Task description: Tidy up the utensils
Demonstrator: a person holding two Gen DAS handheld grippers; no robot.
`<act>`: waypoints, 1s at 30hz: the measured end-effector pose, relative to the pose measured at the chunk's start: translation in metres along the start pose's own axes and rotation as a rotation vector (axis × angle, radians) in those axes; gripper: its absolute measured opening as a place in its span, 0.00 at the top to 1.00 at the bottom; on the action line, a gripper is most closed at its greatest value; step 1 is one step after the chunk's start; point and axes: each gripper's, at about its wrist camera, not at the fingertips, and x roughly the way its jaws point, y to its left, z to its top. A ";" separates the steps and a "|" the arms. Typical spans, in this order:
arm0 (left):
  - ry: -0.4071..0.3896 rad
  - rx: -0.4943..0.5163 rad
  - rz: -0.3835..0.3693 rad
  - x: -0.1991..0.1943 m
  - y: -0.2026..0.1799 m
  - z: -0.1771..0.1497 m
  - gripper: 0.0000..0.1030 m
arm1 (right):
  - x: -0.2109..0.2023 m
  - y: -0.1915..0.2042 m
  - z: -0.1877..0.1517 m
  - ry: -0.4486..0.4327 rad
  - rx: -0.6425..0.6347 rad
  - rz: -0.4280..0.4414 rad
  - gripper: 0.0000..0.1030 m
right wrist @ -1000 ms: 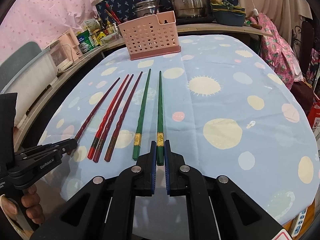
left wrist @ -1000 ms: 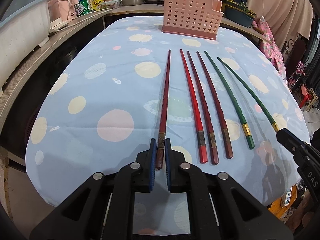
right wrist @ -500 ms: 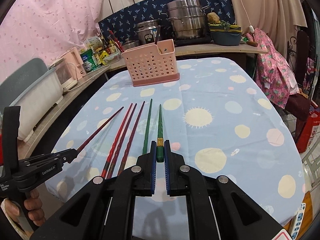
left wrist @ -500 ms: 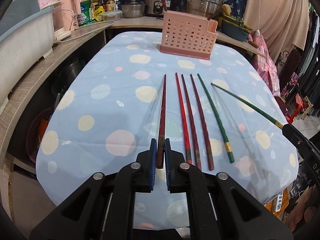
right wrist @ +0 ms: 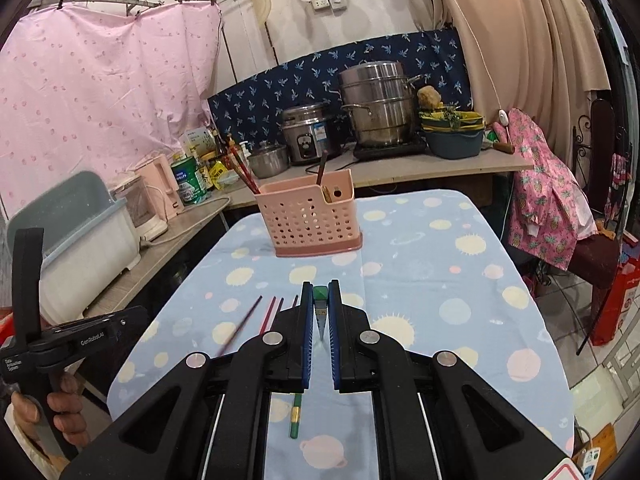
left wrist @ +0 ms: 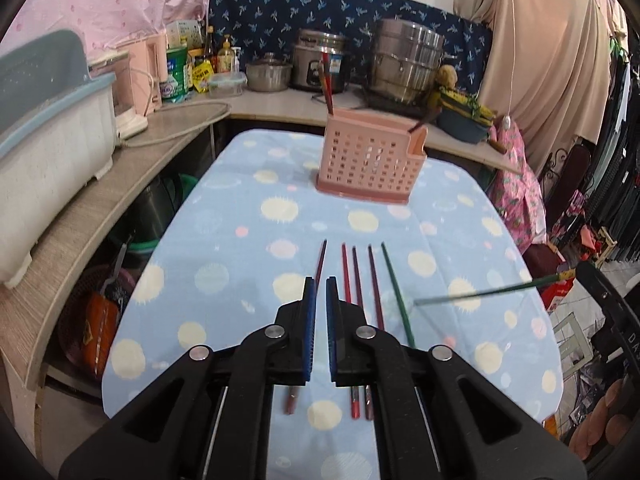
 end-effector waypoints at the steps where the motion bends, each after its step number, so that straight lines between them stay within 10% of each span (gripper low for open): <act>1: -0.008 0.000 0.000 -0.001 -0.001 0.005 0.95 | 0.000 0.000 0.005 -0.010 0.002 0.003 0.93; 8: 0.004 0.003 -0.009 0.007 0.004 0.008 0.94 | 0.000 -0.001 0.017 -0.041 0.015 0.011 0.93; 12: 0.082 0.002 -0.013 0.031 0.014 -0.023 0.66 | -0.002 -0.001 0.017 -0.043 0.017 0.013 0.93; 20: 0.254 -0.035 -0.013 0.077 0.040 -0.090 0.66 | -0.010 -0.002 0.012 -0.043 0.035 0.009 0.93; 30: 0.268 -0.025 -0.002 0.090 0.040 -0.105 0.72 | -0.013 -0.001 0.008 -0.041 0.044 -0.001 0.93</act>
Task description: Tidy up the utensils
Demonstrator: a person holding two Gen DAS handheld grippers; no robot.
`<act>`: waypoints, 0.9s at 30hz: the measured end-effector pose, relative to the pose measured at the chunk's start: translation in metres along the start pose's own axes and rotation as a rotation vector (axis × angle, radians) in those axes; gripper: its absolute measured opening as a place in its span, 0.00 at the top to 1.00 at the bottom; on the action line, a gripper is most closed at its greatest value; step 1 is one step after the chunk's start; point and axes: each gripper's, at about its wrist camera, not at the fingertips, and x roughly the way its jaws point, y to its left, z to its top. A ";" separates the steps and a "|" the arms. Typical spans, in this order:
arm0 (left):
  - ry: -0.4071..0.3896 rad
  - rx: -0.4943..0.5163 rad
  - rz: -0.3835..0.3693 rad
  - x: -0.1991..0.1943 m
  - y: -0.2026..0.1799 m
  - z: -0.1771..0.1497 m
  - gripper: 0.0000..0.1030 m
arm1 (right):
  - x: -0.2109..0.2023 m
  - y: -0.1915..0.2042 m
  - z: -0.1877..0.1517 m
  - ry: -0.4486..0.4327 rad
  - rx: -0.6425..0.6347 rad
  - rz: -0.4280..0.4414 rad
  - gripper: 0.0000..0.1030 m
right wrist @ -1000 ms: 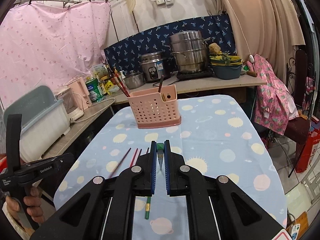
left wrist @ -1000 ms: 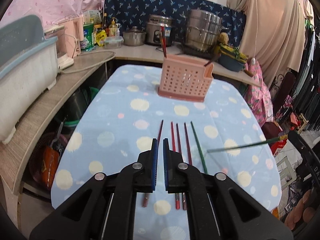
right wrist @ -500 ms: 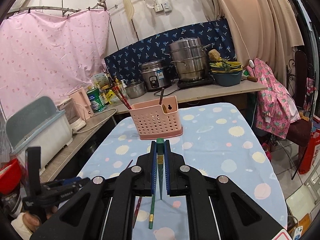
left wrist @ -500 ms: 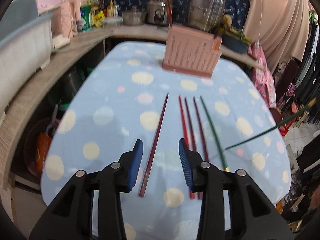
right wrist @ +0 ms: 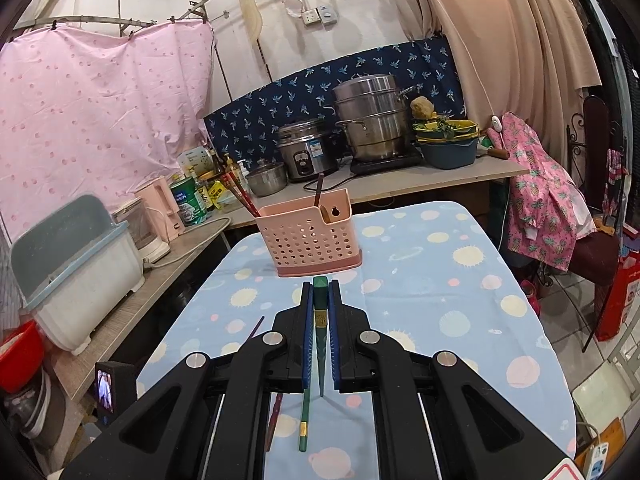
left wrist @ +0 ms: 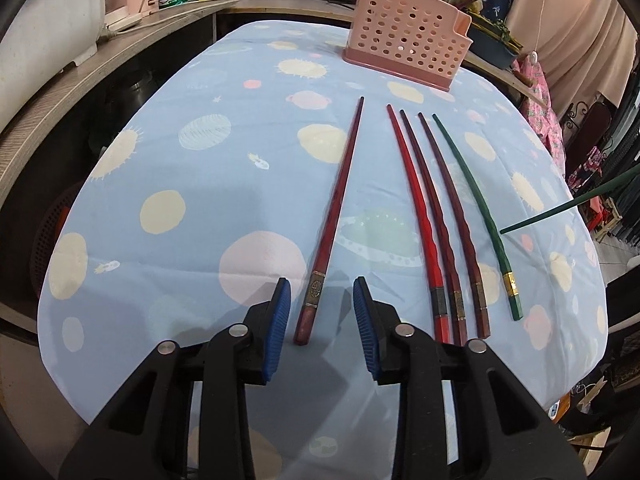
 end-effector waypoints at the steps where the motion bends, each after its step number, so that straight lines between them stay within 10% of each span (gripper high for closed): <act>1: -0.001 0.001 0.001 0.000 0.000 0.000 0.77 | 0.000 0.000 0.000 0.000 0.001 -0.002 0.93; 14: -0.035 0.001 -0.020 -0.024 -0.004 0.006 0.93 | -0.002 -0.002 0.001 -0.005 0.000 -0.006 0.93; 27: -0.246 0.037 -0.041 -0.115 -0.021 0.097 0.93 | 0.010 -0.004 0.036 -0.035 0.000 0.038 0.93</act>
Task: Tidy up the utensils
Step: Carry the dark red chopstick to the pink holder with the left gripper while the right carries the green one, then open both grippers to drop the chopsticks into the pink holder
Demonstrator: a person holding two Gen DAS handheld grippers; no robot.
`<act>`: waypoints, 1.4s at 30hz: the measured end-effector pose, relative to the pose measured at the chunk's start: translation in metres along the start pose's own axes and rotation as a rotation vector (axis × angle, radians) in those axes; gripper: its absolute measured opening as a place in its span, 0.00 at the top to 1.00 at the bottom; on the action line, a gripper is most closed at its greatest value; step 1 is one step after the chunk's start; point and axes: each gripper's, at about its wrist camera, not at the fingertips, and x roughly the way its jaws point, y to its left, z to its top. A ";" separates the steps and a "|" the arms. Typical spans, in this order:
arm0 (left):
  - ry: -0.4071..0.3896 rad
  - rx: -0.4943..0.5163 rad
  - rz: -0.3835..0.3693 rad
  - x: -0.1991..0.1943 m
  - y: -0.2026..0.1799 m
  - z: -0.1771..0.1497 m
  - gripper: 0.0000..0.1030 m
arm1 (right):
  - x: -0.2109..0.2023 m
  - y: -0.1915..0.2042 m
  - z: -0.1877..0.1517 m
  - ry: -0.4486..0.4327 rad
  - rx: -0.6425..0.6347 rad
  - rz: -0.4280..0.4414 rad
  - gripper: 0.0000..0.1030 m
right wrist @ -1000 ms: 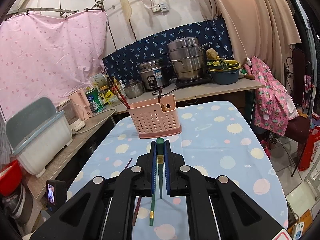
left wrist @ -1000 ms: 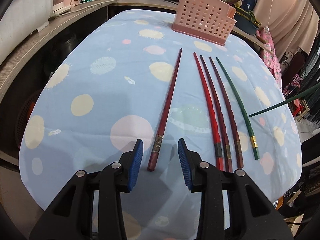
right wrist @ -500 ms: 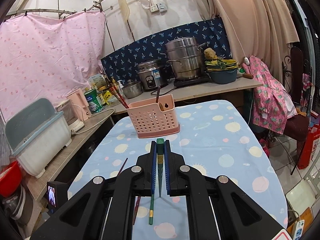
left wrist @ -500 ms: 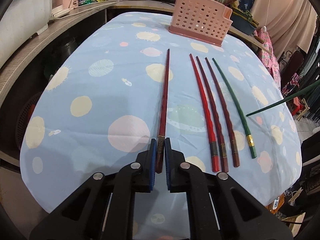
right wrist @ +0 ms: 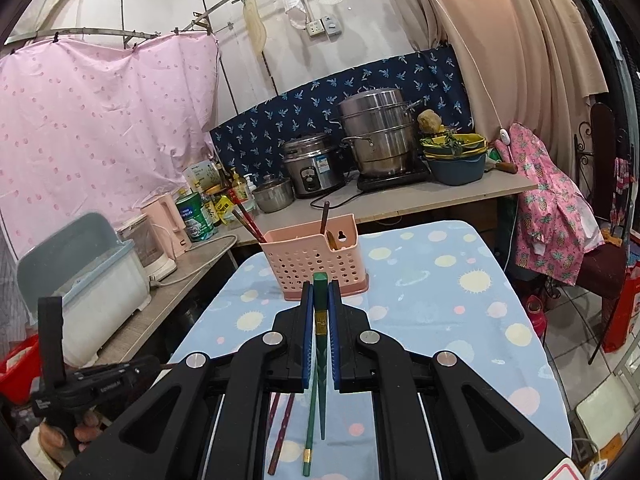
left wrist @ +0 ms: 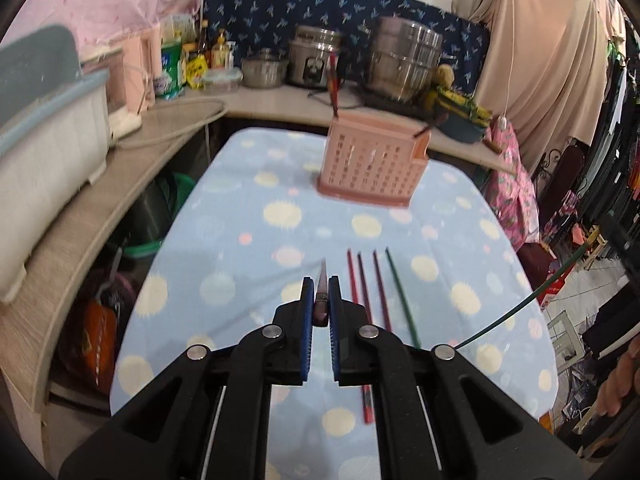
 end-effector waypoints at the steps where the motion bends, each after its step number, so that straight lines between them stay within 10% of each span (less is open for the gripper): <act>1: -0.012 0.003 -0.002 -0.001 -0.003 0.008 0.93 | 0.003 0.001 0.004 -0.001 -0.002 0.003 0.93; 26: -0.384 -0.041 -0.022 0.016 -0.057 0.253 0.94 | 0.154 0.010 0.186 -0.128 0.067 0.147 0.93; 42: -0.321 -0.042 0.032 0.110 -0.054 0.265 0.93 | 0.249 -0.009 0.178 -0.081 0.053 0.058 0.93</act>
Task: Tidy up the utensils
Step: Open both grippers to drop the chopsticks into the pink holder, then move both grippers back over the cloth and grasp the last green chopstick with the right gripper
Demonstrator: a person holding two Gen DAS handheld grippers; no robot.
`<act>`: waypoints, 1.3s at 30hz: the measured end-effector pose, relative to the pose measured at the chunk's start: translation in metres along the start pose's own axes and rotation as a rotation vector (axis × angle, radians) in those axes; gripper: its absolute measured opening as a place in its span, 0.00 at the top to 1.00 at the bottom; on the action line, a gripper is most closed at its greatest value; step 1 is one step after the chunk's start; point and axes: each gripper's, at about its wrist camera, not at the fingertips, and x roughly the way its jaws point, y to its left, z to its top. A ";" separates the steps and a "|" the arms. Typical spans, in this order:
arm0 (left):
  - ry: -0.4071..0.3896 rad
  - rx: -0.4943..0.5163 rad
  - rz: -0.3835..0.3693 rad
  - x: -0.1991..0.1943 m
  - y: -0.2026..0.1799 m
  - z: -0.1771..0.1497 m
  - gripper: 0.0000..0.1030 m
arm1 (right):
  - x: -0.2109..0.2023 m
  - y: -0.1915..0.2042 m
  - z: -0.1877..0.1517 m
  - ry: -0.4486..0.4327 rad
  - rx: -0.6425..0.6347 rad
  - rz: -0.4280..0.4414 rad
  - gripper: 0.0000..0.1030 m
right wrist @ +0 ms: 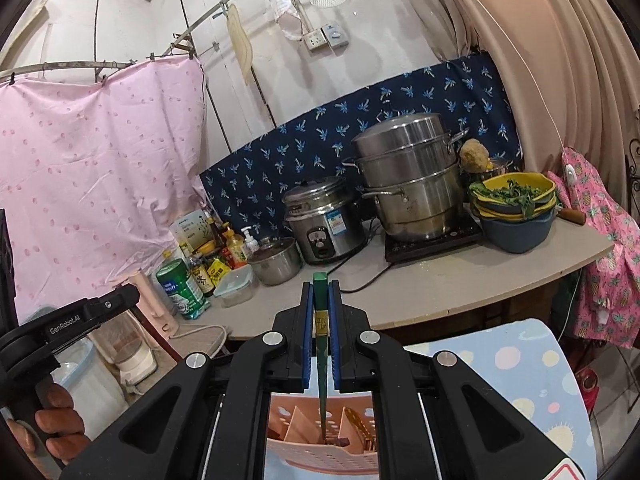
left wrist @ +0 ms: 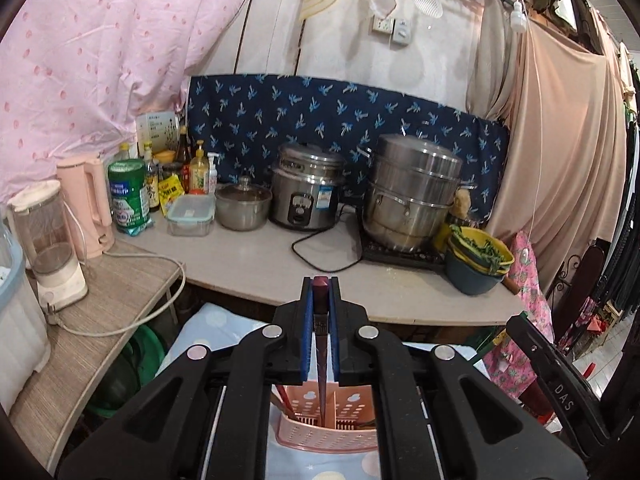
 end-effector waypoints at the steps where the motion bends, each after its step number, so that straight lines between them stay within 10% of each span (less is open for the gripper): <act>1: 0.009 -0.002 0.002 0.003 0.002 -0.003 0.93 | 0.003 -0.002 -0.004 0.011 -0.001 -0.005 0.93; 8: 0.032 0.001 0.012 0.010 0.008 -0.022 0.91 | 0.005 0.003 -0.020 0.031 -0.034 -0.012 0.88; 15: 0.031 0.011 0.025 -0.009 0.012 -0.031 0.66 | -0.017 0.008 -0.019 0.017 -0.040 0.003 0.84; 39: 0.177 0.078 0.091 -0.109 0.037 -0.143 0.64 | -0.142 0.025 -0.121 0.155 -0.134 0.008 0.75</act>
